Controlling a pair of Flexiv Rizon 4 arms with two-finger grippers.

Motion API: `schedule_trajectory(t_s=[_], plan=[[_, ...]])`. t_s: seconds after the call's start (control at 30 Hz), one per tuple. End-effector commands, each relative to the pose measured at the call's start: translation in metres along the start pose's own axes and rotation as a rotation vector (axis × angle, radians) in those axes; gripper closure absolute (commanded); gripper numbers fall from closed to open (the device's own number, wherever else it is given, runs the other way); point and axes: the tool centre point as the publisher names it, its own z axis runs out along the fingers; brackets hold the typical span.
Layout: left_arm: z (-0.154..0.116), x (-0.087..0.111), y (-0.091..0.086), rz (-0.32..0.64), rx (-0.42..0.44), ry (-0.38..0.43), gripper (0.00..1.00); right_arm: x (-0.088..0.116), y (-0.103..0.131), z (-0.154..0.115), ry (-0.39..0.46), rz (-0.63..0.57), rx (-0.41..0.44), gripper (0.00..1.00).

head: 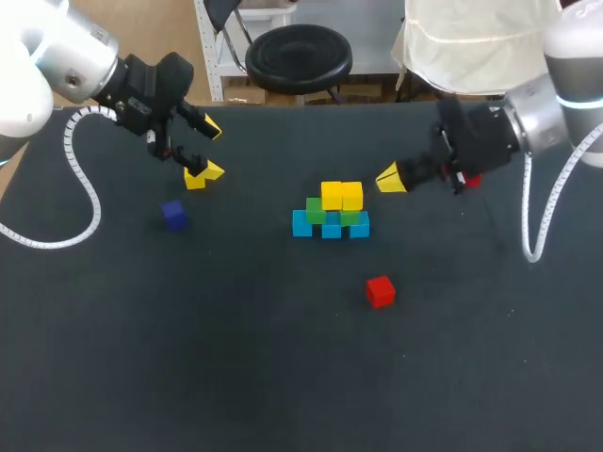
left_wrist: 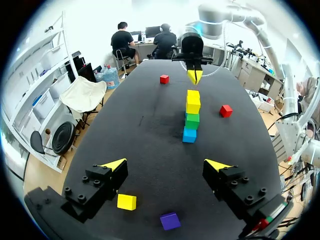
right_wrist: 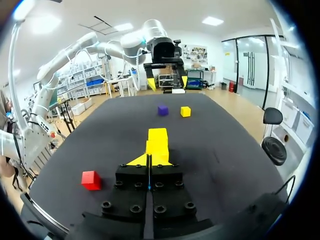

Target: Place the blue cubes, place green cubes on the blue cubes, place the yellow cubes on the green cubes, then place the red cubes on the yellow cubes, and place purple cube on the red cubes.

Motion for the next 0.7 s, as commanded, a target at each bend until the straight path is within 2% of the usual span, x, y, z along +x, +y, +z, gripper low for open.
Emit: schedule_trajectory(t_s=[0.03,0.23,0.7], plan=[[0.000,-0.001,0.001,-0.001,0.002,0.004,0.00,-0.010,0.013,-0.009,0.021,-0.010,0.030,0.00],[0.000,-0.001,0.001,-0.001,0.002,0.004,0.00,-0.021,0.020,-0.015,0.041,-0.024,0.035,0.00],[0.000,-0.001,0.001,-0.001,0.002,0.004,0.00,-0.031,0.032,-0.023,0.073,-0.017,0.016,0.00]])
